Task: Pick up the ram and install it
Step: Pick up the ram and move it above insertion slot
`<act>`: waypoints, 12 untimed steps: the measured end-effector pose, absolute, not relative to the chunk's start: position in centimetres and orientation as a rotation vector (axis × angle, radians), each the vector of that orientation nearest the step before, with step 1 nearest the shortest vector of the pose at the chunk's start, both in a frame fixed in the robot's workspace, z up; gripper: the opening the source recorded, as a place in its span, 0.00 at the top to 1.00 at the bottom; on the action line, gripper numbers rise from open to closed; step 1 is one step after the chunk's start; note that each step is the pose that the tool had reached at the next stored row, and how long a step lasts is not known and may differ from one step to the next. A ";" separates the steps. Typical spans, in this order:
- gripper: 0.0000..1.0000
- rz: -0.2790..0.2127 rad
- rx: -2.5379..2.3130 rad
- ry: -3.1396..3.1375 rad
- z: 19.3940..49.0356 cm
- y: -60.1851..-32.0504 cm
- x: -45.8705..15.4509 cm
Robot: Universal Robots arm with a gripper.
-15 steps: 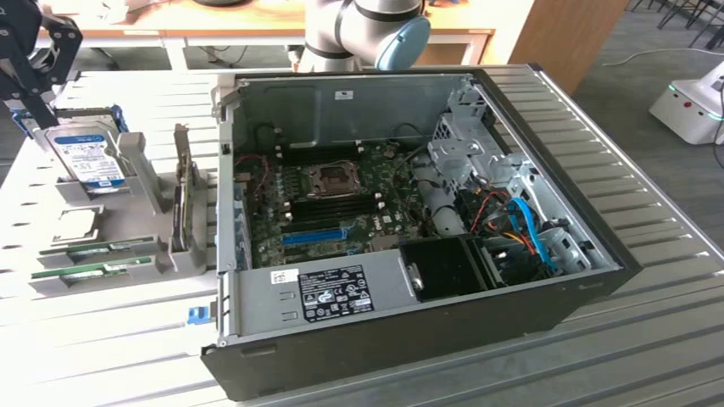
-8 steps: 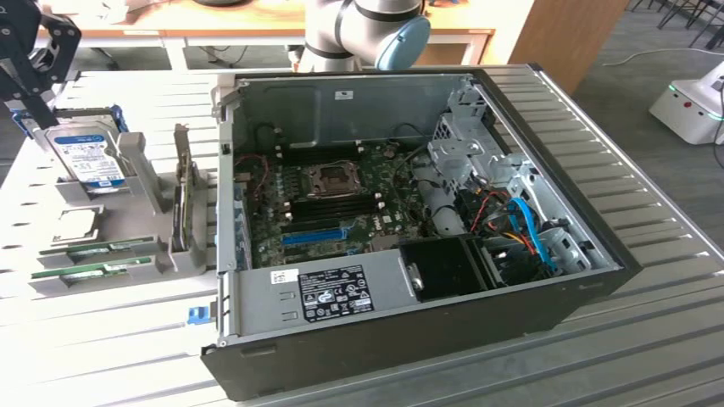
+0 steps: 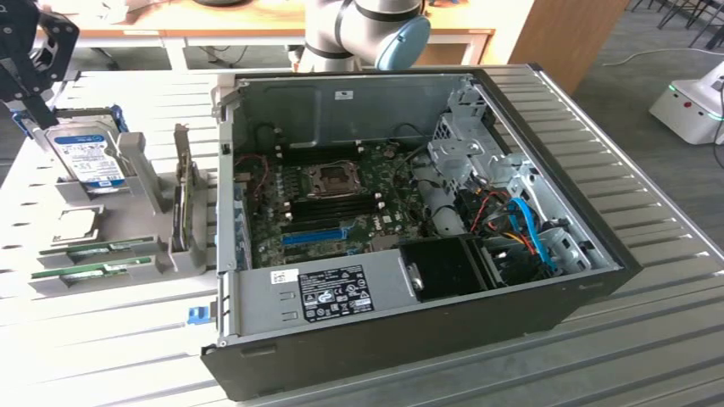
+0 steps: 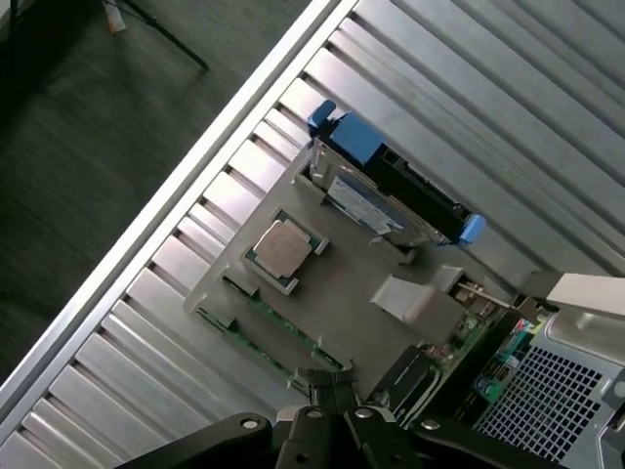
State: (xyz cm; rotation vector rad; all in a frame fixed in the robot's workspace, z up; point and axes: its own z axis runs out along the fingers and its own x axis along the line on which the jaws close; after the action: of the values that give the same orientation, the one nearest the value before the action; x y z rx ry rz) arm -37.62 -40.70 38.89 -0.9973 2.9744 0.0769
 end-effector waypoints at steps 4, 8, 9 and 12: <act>0.89 0.077 -1.093 2.942 38.9 -40.7 -37.6; 0.89 0.077 -1.181 2.910 38.9 -40.7 -37.6; 0.89 0.077 -1.201 2.902 38.9 -40.7 -37.6; 0.89 0.077 -1.263 2.877 38.9 -40.7 -37.6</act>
State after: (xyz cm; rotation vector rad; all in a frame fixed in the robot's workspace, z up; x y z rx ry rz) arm -37.62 -40.70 38.88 -1.2629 2.8766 0.0772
